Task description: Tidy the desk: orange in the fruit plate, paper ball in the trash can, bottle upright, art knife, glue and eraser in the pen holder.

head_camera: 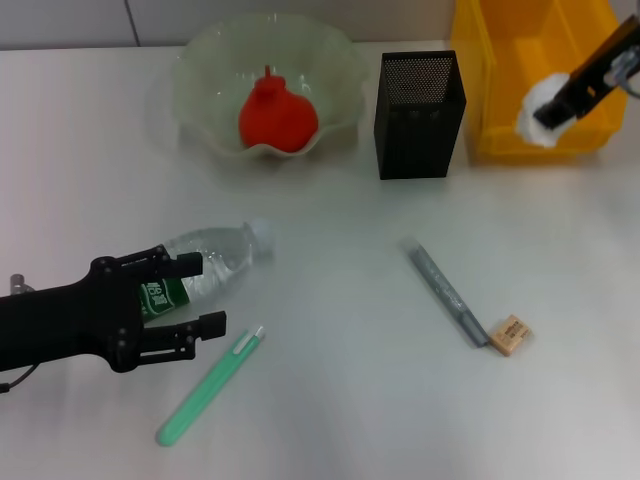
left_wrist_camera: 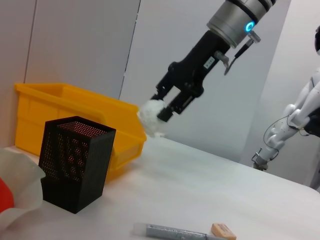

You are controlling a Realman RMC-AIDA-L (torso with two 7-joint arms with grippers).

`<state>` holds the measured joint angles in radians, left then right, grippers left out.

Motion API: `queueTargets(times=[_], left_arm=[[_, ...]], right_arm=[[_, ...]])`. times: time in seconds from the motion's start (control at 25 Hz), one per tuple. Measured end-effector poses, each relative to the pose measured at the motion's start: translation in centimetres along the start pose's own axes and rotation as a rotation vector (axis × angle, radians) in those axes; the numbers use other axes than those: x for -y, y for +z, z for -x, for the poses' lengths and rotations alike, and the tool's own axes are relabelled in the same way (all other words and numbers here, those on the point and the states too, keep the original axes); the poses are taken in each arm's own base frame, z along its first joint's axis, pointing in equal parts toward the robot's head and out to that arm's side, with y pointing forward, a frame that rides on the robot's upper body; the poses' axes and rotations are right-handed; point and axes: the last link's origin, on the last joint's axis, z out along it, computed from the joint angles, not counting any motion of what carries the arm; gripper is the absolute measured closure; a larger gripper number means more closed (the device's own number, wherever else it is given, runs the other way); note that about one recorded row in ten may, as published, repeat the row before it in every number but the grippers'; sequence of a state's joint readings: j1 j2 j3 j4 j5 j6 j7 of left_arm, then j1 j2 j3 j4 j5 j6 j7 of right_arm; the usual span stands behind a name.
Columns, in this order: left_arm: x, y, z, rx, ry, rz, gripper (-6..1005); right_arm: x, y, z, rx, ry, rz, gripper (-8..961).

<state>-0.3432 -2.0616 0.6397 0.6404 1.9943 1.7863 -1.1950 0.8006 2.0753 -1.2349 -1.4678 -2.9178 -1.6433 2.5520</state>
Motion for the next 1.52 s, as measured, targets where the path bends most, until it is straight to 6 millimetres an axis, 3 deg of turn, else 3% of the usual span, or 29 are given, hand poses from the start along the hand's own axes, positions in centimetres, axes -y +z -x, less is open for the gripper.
queueTargets(times=[0.24,0.4,0.68,1.04,1.16,1.32,1.52], left_arm=[[0.0,0.1,0.0,-0.001,-0.006,0.000,207],[-0.1,0.3,0.3,-0.013,-0.024,-0.001,207],[-0.1,0.3,0.3,-0.016,-0.028,-0.004,208],[-0.2,0.1,0.2,-0.029,-0.036,-0.004,208],[-0.1,0.0,0.1,-0.028,-0.031,-0.005,209],[0.2,-0.3,-0.2,-0.019,-0.012,-0.011,209],[1.6,-0.6,-1.9,0.006,0.012,-0.024,209]], right_arm=[[2.5,0.7,-0.2,0.096,0.041,-0.075,394],[4.9,2.2,-0.9,0.214,0.108,-0.181,383],[5.3,4.5,-1.7,0.369,0.167,-0.178,363],[5.3,5.5,-2.5,0.361,0.173,-0.172,337],[5.3,5.3,-2.9,0.362,0.180,-0.169,165],[4.9,3.8,-3.7,0.415,0.186,-0.120,166],[4.2,0.9,-5.1,0.534,0.154,0.064,167]])
